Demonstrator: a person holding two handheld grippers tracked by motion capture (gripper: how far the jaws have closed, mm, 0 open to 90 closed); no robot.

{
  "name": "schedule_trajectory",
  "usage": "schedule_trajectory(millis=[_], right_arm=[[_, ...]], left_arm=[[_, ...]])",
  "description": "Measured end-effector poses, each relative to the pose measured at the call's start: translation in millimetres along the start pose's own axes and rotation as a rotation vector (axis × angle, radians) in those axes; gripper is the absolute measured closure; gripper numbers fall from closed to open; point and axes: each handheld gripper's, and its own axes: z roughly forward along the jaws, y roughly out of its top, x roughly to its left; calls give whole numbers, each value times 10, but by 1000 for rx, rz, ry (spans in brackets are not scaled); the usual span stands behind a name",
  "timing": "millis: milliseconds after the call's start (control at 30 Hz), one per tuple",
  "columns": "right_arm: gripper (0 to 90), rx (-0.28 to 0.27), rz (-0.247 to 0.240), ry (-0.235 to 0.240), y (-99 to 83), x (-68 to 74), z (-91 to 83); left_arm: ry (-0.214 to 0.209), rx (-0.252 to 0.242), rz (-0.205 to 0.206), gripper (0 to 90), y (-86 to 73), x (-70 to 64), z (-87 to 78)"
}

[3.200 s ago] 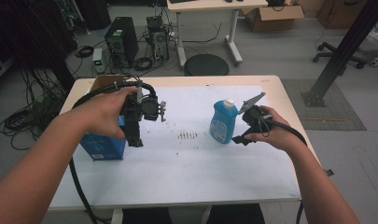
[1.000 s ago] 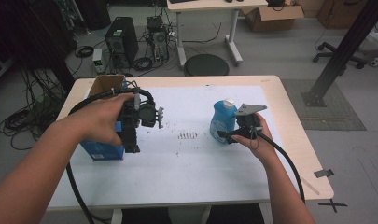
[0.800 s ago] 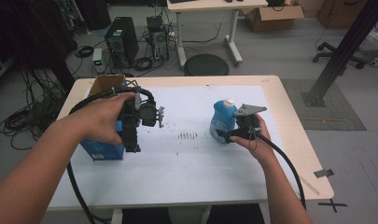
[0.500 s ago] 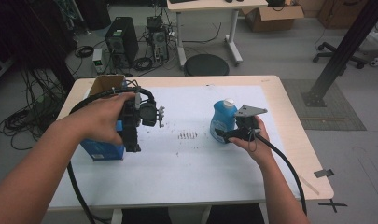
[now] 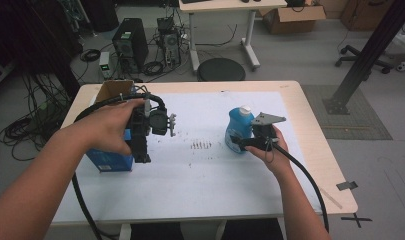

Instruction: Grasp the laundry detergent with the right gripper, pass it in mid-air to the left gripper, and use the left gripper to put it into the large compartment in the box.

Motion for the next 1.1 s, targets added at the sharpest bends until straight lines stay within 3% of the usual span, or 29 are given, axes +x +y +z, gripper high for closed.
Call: schedule_trajectory(millis=[633, 1100], right_arm=[[292, -7, -5, -23, -25, 5, 19], [417, -28, -30, -11, -22, 51, 36]], left_arm=[[3, 3, 0, 4, 0, 29, 14], [1, 0, 2, 4, 1, 26, 27]])
